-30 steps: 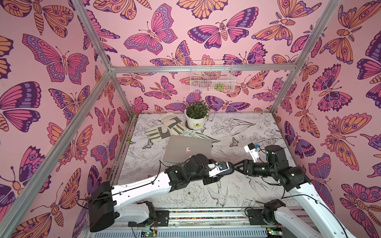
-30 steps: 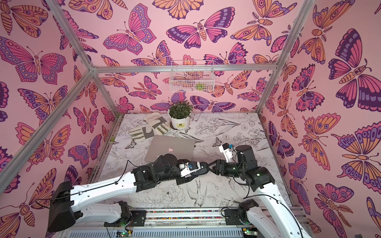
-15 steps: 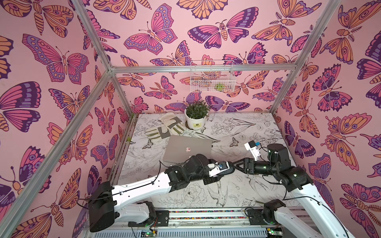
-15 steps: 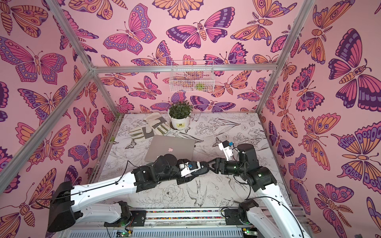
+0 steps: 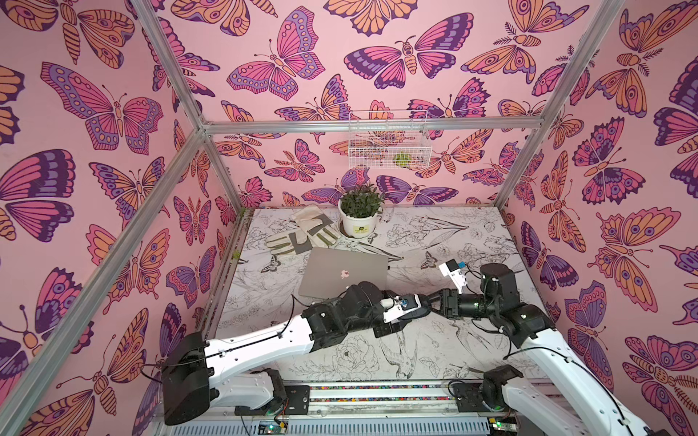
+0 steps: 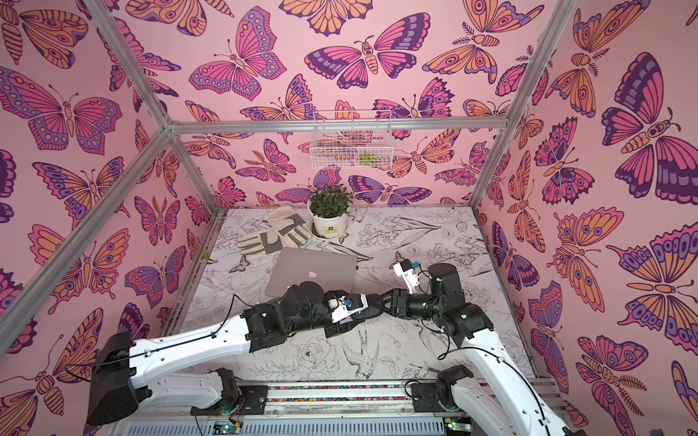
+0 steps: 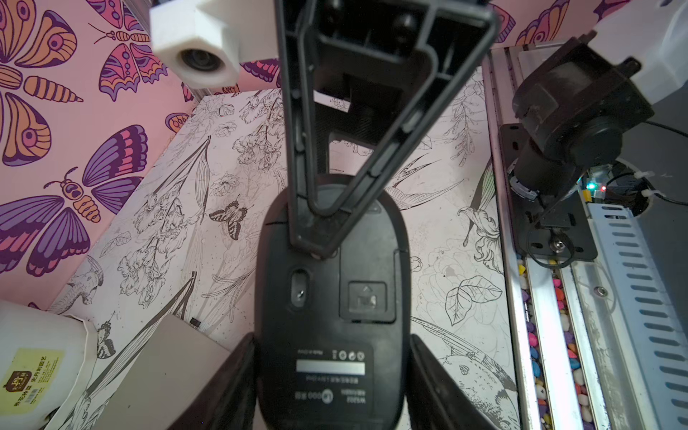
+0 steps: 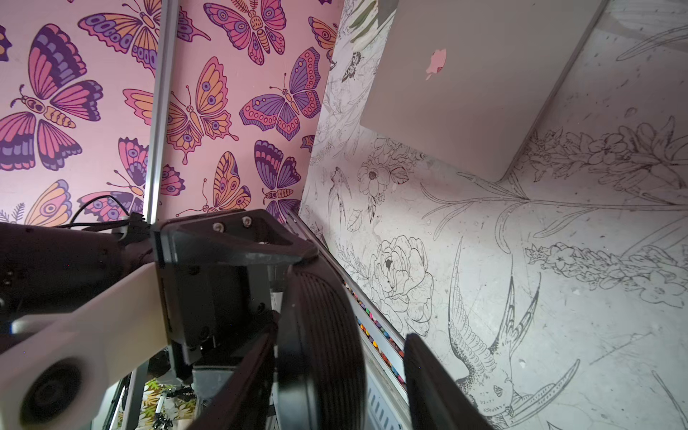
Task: Insert the wireless mouse receiver into the laptop
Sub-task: Place the mouse at the center of the board.
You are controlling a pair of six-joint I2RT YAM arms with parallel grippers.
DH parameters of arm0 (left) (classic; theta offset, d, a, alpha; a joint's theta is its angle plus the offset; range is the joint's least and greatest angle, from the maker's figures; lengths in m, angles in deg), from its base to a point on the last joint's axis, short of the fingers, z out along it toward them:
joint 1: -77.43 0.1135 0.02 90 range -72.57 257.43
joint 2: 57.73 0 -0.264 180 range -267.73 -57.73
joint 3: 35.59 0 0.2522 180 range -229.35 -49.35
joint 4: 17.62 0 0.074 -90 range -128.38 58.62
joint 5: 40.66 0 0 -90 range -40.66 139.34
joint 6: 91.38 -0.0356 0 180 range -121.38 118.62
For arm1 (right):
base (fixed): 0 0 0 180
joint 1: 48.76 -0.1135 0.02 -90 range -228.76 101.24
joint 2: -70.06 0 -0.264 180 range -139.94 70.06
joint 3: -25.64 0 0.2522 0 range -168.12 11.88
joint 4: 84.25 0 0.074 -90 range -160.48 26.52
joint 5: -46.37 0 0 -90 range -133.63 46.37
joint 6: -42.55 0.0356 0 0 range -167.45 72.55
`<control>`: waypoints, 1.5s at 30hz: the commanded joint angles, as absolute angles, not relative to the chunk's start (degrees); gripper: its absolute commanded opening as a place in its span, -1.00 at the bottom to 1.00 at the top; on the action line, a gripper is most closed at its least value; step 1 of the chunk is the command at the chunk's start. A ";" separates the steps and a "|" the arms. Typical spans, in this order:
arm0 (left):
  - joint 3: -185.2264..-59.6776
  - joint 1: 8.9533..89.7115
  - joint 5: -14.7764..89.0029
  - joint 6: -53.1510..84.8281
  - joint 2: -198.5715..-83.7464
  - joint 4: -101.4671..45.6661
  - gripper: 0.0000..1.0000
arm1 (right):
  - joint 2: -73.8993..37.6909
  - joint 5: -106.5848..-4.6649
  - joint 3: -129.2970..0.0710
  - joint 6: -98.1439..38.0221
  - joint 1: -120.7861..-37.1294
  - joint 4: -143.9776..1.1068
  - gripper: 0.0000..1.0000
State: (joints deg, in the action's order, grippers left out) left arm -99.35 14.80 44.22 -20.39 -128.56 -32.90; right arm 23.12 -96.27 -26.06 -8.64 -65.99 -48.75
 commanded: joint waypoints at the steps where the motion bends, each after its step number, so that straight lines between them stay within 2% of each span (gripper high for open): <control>1: -100.48 14.94 43.02 -19.84 -128.62 -30.93 -0.33 | 23.04 -98.29 -25.31 -6.51 -65.74 -53.01 0.04; 8: -101.18 14.93 42.84 -19.93 -129.51 -30.88 -0.33 | 22.76 -98.90 -25.07 -5.96 -65.89 -54.09 -0.29; 13: -101.47 14.87 42.84 -19.78 -130.06 -30.86 -0.33 | 22.50 -99.93 -25.20 -6.28 -65.99 -54.18 -0.32; 15: -101.62 14.92 43.14 -19.84 -130.06 -30.85 -0.29 | 22.36 -100.13 -25.36 -7.29 -66.02 -53.12 -0.40; 16: -101.64 14.93 43.59 -19.71 -130.11 -30.76 -0.22 | 22.29 -100.10 -25.51 -7.77 -66.02 -52.49 -0.43; 19: -101.33 14.97 47.87 -17.59 -129.95 -29.73 0.36 | 22.16 -98.28 -26.96 -10.44 -66.06 -48.66 -0.47; 20: -100.81 15.16 48.56 -17.72 -129.48 -29.47 0.98 | 22.16 -96.70 -27.80 -11.91 -65.99 -46.68 -0.47; 21: -100.23 15.14 49.17 -17.62 -128.79 -29.54 0.98 | 22.11 -94.27 -28.91 -13.40 -66.06 -44.22 -0.47; 30: -95.49 18.95 53.06 -8.45 -116.42 -38.07 0.98 | 14.72 -66.28 -42.33 -27.21 -68.29 -26.94 -0.54; 37: -98.34 28.53 54.10 4.64 -111.72 -50.80 0.98 | 3.24 -27.59 -49.13 -35.99 -87.34 -21.57 -0.56; 45: -96.25 33.19 55.85 6.94 -106.10 -53.72 0.98 | -14.43 10.59 -50.53 -40.66 -109.19 -19.73 -0.58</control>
State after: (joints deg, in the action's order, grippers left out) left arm -97.20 32.37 54.25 4.84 -107.81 -50.80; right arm -10.08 -11.24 -48.52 -37.38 -104.22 -22.91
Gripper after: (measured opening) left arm 0.988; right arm 0.337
